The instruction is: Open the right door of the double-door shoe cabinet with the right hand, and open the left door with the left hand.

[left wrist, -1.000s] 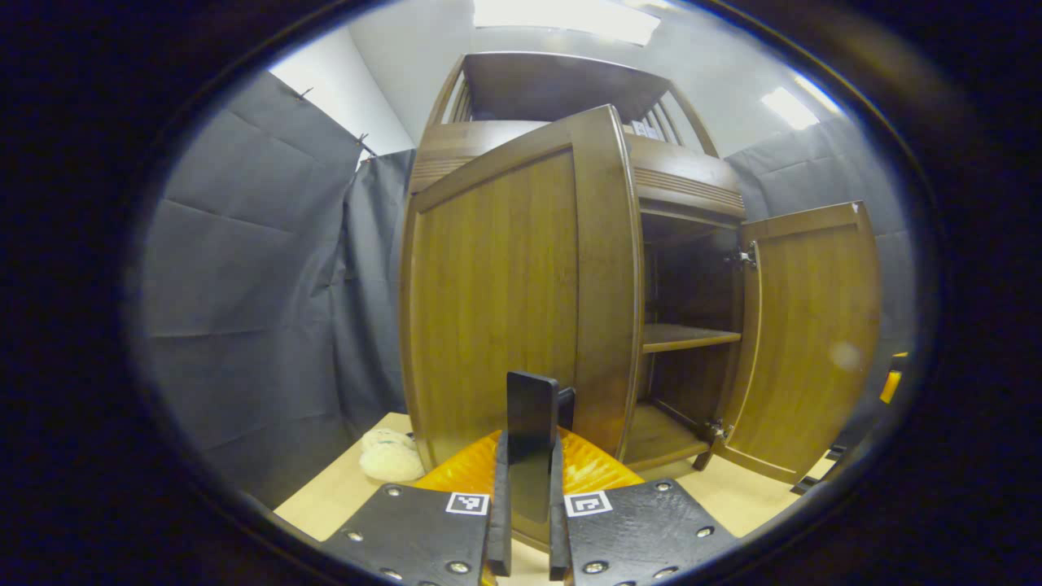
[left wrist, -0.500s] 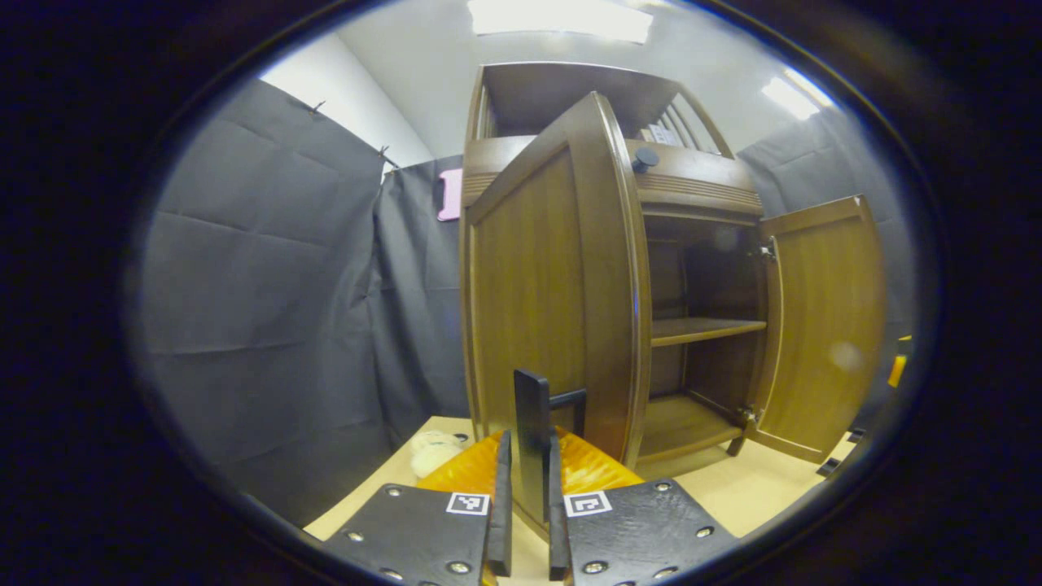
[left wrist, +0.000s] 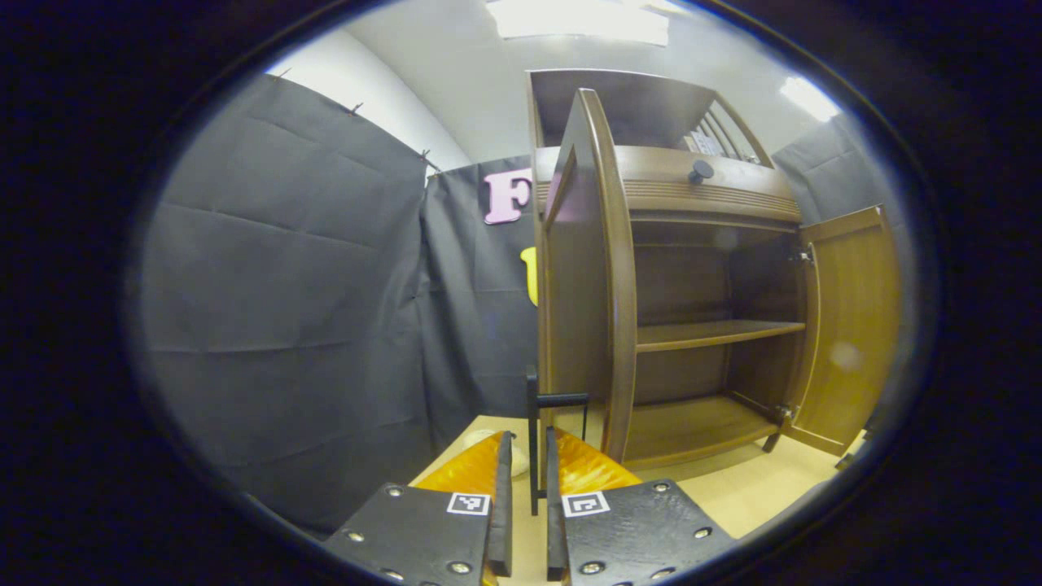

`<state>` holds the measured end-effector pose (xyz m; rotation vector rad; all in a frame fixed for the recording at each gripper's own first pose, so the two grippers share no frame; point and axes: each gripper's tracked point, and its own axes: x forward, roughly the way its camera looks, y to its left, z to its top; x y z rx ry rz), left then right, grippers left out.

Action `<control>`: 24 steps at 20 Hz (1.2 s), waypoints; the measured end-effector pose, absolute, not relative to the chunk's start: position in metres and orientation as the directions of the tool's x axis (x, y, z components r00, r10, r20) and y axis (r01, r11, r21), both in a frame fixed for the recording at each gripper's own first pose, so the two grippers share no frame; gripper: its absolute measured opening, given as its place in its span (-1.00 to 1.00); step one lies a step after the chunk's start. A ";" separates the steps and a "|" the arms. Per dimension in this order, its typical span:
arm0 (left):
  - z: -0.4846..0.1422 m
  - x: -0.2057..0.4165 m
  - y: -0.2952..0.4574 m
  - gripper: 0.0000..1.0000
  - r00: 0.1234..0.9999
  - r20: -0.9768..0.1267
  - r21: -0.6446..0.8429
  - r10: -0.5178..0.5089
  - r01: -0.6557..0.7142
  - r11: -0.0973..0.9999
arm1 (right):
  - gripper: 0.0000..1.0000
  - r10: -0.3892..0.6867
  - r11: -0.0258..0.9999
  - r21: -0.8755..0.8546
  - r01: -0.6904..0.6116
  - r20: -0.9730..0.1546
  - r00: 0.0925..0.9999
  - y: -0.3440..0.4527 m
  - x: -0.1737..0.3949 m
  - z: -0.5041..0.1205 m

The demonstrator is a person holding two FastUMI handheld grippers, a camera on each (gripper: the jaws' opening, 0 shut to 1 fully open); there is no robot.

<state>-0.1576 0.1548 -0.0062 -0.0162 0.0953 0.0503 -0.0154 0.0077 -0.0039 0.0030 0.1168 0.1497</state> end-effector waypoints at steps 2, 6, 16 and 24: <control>-0.002 -0.165 0.170 -0.74 0.993 -0.088 0.000 0.079 -0.080 0.997 | 0.90 0.150 0.989 0.005 -0.150 -0.108 0.983 0.008 -0.019 -0.001; 0.010 -0.184 0.195 -0.74 0.985 -0.067 0.013 0.157 -0.157 0.988 | 0.90 0.146 0.989 0.018 -0.145 -0.096 0.985 0.002 -0.019 0.003; 0.058 -0.266 0.149 -0.65 0.995 -0.005 -0.035 0.103 -0.103 0.994 | 0.90 0.084 0.996 0.013 -0.083 -0.057 0.995 -0.047 -0.029 0.030; 0.067 -0.335 0.090 -0.57 0.998 -0.005 -0.016 0.058 -0.058 0.998 | 0.90 0.055 0.998 0.041 -0.053 -0.042 0.998 -0.079 -0.060 0.037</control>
